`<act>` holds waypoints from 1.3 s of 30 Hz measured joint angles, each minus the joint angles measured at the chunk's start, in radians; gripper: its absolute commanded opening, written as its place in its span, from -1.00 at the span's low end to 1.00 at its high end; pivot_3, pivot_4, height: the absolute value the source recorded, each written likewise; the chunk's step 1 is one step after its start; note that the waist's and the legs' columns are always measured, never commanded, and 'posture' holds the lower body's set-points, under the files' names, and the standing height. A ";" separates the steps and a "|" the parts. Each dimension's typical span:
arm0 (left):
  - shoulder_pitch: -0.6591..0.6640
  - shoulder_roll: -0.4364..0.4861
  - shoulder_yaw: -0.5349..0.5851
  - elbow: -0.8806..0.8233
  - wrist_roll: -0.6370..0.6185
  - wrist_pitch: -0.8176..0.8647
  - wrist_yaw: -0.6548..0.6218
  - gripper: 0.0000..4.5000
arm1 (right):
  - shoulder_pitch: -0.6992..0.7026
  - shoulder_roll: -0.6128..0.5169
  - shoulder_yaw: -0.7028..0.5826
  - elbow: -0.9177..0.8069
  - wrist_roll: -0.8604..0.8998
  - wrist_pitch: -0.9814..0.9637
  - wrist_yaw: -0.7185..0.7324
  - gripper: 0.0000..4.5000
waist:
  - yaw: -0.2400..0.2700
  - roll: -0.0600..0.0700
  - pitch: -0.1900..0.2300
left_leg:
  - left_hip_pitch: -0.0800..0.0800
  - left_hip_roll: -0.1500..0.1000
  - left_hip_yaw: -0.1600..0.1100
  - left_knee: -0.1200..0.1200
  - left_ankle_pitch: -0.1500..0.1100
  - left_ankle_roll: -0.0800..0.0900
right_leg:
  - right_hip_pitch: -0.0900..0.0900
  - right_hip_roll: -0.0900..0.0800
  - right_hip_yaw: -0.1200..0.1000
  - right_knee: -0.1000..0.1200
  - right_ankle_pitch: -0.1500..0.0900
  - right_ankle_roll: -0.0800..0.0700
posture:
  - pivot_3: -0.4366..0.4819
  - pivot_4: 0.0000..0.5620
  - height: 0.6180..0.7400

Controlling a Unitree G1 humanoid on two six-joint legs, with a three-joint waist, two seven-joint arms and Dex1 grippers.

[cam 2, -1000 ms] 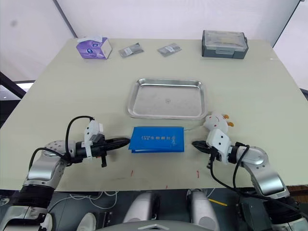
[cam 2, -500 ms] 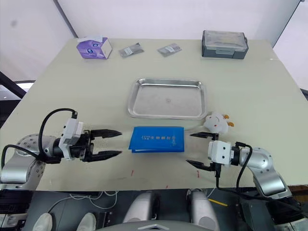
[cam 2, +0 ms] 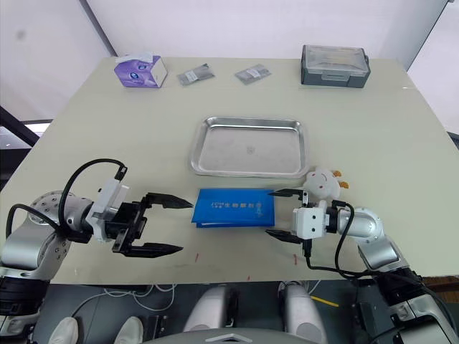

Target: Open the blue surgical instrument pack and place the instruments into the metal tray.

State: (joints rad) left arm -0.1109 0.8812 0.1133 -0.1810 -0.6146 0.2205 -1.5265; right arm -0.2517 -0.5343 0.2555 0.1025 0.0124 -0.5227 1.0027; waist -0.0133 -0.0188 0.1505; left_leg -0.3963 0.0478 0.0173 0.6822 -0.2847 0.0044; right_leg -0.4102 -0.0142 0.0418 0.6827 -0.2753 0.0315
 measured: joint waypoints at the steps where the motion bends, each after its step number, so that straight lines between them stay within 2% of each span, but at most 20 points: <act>1: -0.004 0.003 0.000 0.000 -0.004 0.003 -0.001 0.97 | -0.006 0.002 0.004 0.011 -0.005 -0.012 -0.003 1.00 | 0.000 0.000 0.000 | 0.000 0.000 0.000 0.000 0.000 0.000 | 0.000 0.000 0.000 0.000 0.000 0.000 | -0.05 -0.47 0.86; 5: -0.008 0.011 0.001 0.000 -0.010 0.009 -0.003 1.00 | -0.029 0.003 0.020 0.060 -0.017 -0.059 -0.007 0.55 | 0.000 0.000 0.000 | 0.000 0.000 0.000 0.000 0.000 0.000 | 0.000 0.000 0.000 0.000 0.000 0.000 | -0.05 -0.47 0.86; 7: -0.009 0.011 0.001 0.000 -0.012 0.009 -0.003 1.00 | -0.038 0.003 0.027 0.078 -0.024 -0.077 -0.007 0.09 | 0.000 0.000 0.000 | 0.000 0.000 0.000 0.000 0.000 0.000 | 0.000 0.000 0.000 0.000 0.000 0.000 | -0.05 -0.47 0.86; 8: -0.009 0.011 0.001 0.000 -0.014 0.009 -0.003 1.00 | -0.039 0.003 0.029 0.079 -0.025 -0.078 -0.007 -0.04 | 0.000 0.000 0.000 | 0.000 0.000 0.000 0.000 0.000 0.000 | 0.000 0.000 0.000 0.000 0.000 0.000 | -0.05 -0.47 0.86; 10: -0.009 0.011 0.001 0.000 -0.017 0.011 -0.003 1.00 | -0.046 0.003 0.044 0.095 -0.038 -0.101 -0.008 -0.42 | 0.000 0.000 0.000 | 0.000 0.000 0.000 0.000 0.000 0.000 | 0.000 0.000 0.000 0.000 0.000 0.000 | -0.05 -0.47 0.86; 23: -0.011 0.011 0.001 0.000 -0.018 0.011 0.000 1.00 | -0.091 0.003 0.070 0.192 -0.089 -0.222 -0.048 -0.42 | 0.000 0.000 0.000 | 0.000 0.000 0.000 0.000 0.000 0.000 | 0.000 0.000 0.000 0.000 0.000 0.000 | -0.05 -0.47 0.86; 24: -0.012 0.011 0.001 0.000 -0.018 0.011 0.000 1.00 | -0.093 0.003 0.077 0.197 -0.089 -0.231 -0.051 -0.61 | 0.000 0.000 0.000 | 0.000 0.000 0.000 0.000 0.000 0.000 | 0.000 0.000 0.000 0.000 0.000 0.000 | -0.05 -0.47 0.86; 26: -0.013 0.011 0.001 0.000 -0.018 0.011 0.001 1.00 | -0.096 0.003 0.083 0.206 -0.087 -0.241 -0.052 -0.78 | 0.000 0.000 0.000 | 0.000 0.000 0.000 0.000 0.000 0.000 | 0.000 0.000 0.000 0.000 0.000 0.000 | -0.05 -0.47 0.86; 27: -0.014 0.011 0.001 0.000 -0.018 0.011 0.001 1.00 | -0.097 0.003 0.084 0.210 -0.086 -0.248 -0.052 -0.98 | 0.000 0.000 0.000 | 0.000 0.000 0.000 0.000 0.000 0.000 | 0.000 0.000 0.000 0.000 0.000 0.000 | -0.05 -0.47 0.86; 32: -0.014 0.011 0.001 0.000 -0.018 0.011 0.002 1.00 | -0.098 0.002 0.085 0.221 -0.077 -0.274 -0.055 -0.98 | 0.000 0.000 0.000 | 0.000 0.000 0.000 0.000 0.000 0.000 | 0.000 0.000 0.000 0.000 0.000 0.000 | -0.05 -0.47 0.86; 37: -0.013 0.010 0.008 0.000 -0.018 0.010 0.004 1.00 | -0.092 -0.044 0.085 0.171 0.022 -0.259 -0.002 -0.98 | 0.000 0.000 0.000 | 0.000 0.000 0.000 0.000 0.000 0.000 | 0.000 -0.001 0.000 0.000 0.000 0.000 | -0.05 -0.47 0.86; 39: -0.013 0.010 0.011 0.000 -0.019 0.009 0.004 1.00 | -0.070 -0.075 0.086 0.111 0.100 -0.197 0.050 -0.98 | 0.001 0.000 0.000 | 0.000 0.000 0.000 0.000 0.000 0.000 | 0.000 -0.001 0.000 0.000 0.000 0.000 | -0.05 -0.47 0.86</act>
State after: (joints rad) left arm -0.1237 0.8907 0.1243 -0.1810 -0.6336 0.2294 -1.5221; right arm -0.3216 -0.6089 0.3416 0.2136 0.1124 -0.7202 1.0523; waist -0.0127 -0.0185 0.1507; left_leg -0.3963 0.0479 0.0170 0.6826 -0.2847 0.0044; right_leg -0.4102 -0.0149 0.0417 0.6831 -0.2753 0.0314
